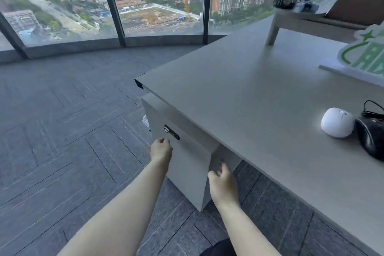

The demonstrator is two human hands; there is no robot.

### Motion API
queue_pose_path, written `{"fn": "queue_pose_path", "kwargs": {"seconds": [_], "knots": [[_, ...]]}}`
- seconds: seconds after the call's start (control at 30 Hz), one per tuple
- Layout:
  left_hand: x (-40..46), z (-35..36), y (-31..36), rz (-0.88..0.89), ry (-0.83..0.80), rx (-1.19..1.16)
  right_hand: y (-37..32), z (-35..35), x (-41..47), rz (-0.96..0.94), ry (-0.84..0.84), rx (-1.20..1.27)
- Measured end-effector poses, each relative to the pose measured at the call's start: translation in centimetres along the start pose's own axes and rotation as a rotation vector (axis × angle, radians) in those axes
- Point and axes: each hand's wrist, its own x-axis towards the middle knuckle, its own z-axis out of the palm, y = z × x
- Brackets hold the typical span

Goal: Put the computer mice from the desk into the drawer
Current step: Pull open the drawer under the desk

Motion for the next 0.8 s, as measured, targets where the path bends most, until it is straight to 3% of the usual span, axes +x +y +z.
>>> {"fn": "queue_pose_path", "kwargs": {"seconds": [0.13, 0.4, 0.6, 0.8], "knots": [[2.9, 1.2, 1.4, -0.113, 0.003, -0.165, -0.4, 1.2, 1.2, -0.037, 0.06, 0.027], [6.3, 1.3, 2.2, -0.093, 0.058, -0.212, -0.8, 1.8, 1.3, -0.051, 0.178, 0.001], [5.1, 1.0, 2.5, -0.137, -0.052, -0.207, -0.4, 1.5, 1.0, -0.076, 0.141, -0.061], [2.2, -3.3, 1.4, -0.153, 0.042, -0.159, -0.4, 1.4, -3.2, -0.192, -0.035, -0.117]]}}
